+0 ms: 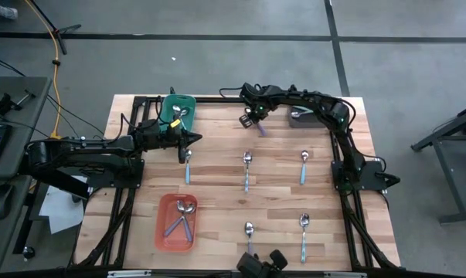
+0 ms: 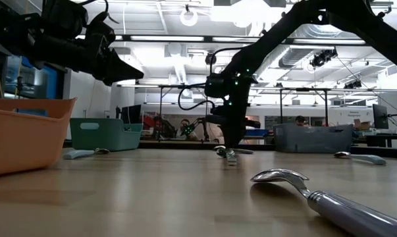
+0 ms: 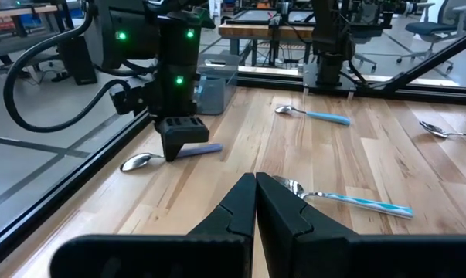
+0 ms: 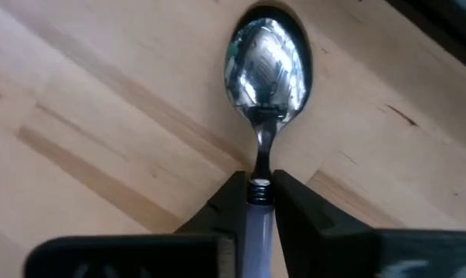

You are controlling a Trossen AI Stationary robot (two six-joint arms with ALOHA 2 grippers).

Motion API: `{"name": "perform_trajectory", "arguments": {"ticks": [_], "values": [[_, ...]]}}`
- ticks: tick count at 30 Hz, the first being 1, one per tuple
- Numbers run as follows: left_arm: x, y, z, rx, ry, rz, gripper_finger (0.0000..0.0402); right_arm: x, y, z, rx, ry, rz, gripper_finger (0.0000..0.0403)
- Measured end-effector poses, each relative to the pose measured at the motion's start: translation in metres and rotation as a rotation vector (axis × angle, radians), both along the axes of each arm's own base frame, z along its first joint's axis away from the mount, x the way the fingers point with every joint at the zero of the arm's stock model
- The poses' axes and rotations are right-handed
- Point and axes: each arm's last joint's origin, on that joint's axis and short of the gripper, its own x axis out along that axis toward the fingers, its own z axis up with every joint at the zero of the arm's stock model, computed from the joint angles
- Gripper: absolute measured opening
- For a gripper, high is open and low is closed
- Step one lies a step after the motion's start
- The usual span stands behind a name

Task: Sort silverware by color (type)
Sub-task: Put the violet spoon into the orange bin

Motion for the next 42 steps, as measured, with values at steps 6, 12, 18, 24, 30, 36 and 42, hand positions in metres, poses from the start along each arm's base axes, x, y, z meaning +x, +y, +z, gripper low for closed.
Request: {"name": "perform_trajectory", "arguments": {"ticks": [6, 12, 18, 24, 30, 36, 42], "values": [[0.000, 0.000, 0.000, -0.007, -0.002, 0.001, 0.0003, 0.000, 0.002, 0.002, -0.010, 0.011, 0.097, 0.0006], [0.000, 0.000, 0.000, -0.007, -0.001, 0.002, 0.0003, 0.007, 0.014, 0.017, -0.054, -0.028, 0.155, 0.0006], [0.000, 0.000, 0.000, -0.042, -0.010, 0.008, 0.0003, 0.023, 0.035, 0.034, -0.156, -0.075, 0.207, 0.0006], [0.000, -0.001, 0.000, -0.068, -0.016, 0.004, 0.0003, 0.047, 0.071, 0.039, -0.240, -0.121, 0.295, 0.0005], [0.002, -0.005, 0.000, -0.061, -0.014, -0.019, 0.0003, 0.065, 0.103, 0.044, -0.340, -0.155, 0.383, 0.0005], [0.002, -0.006, 0.000, -0.059, -0.017, -0.027, 0.0006, 0.056, 0.127, 0.022, -0.411, -0.328, 0.424, 0.0005], [0.002, -0.006, 0.002, -0.050, -0.028, -0.014, 0.0033, 0.024, 0.157, 0.019, -0.536, -0.664, 0.397, 0.0005]]}}
